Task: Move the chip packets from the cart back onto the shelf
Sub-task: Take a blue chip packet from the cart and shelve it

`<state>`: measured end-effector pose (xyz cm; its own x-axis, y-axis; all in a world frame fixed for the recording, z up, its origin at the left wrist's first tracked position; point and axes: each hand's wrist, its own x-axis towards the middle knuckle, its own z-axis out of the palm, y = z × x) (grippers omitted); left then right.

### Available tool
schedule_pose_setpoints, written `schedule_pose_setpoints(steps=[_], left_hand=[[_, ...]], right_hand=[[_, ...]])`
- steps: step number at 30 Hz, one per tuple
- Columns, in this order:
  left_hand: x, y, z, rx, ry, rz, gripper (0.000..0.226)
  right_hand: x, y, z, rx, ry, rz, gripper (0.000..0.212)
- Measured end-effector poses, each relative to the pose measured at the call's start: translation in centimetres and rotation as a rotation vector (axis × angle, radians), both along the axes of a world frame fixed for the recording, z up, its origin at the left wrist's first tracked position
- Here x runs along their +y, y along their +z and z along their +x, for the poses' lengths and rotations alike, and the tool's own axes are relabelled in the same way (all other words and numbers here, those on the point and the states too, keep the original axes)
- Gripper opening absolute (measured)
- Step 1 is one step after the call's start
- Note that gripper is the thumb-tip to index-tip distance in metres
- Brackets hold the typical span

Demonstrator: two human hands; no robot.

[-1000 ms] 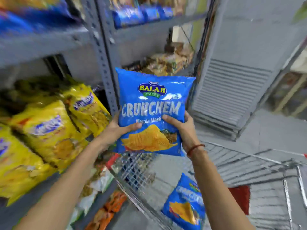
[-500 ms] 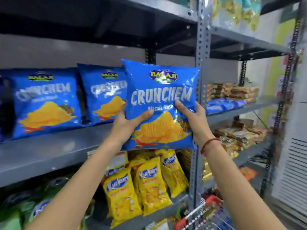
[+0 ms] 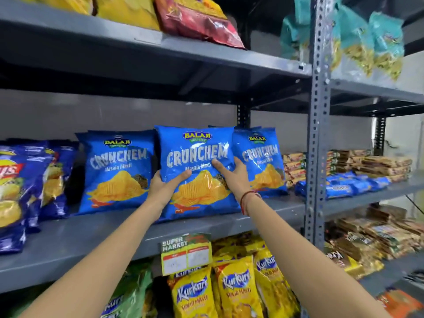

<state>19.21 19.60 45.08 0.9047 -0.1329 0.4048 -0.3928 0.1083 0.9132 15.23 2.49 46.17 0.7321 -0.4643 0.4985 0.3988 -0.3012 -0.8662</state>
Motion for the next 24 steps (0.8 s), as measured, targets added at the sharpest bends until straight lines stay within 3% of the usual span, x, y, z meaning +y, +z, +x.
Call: schedule_pose_setpoints(steps=[4,10,12,16,19,24], left_hand=[[-0.2,-0.8,0.8,0.019,0.018,0.084,0.057],[-0.1,-1.1,0.9,-0.025,0.171,0.187,0.087],[0.1,-1.6,0.3,-0.133,0.318,0.202,0.089],[-0.7,-3.1,-4.0,-0.478,0.499,0.168,0.065],[-3.1,-5.9,-8.4,-0.658,0.383,0.143,0.045],[-9.6,-13.2,-12.9,-0.639,0.043,0.24,0.034]], right_hand=[[-0.4,-0.8,1.2,0.07,-0.018,-0.025,0.085],[-1.2,-1.2,0.8,0.115,-0.059,-0.113,0.07],[-1.5,-1.9,-0.3,0.075,-0.069,-0.113,0.066],[-2.8,-4.4,-5.2,-0.057,-0.144,-0.069,0.049],[-4.2,-8.0,-9.6,-0.128,-0.233,-0.048,0.034],[-7.1,-15.6,-15.7,-0.048,-0.355,-0.007,0.027]])
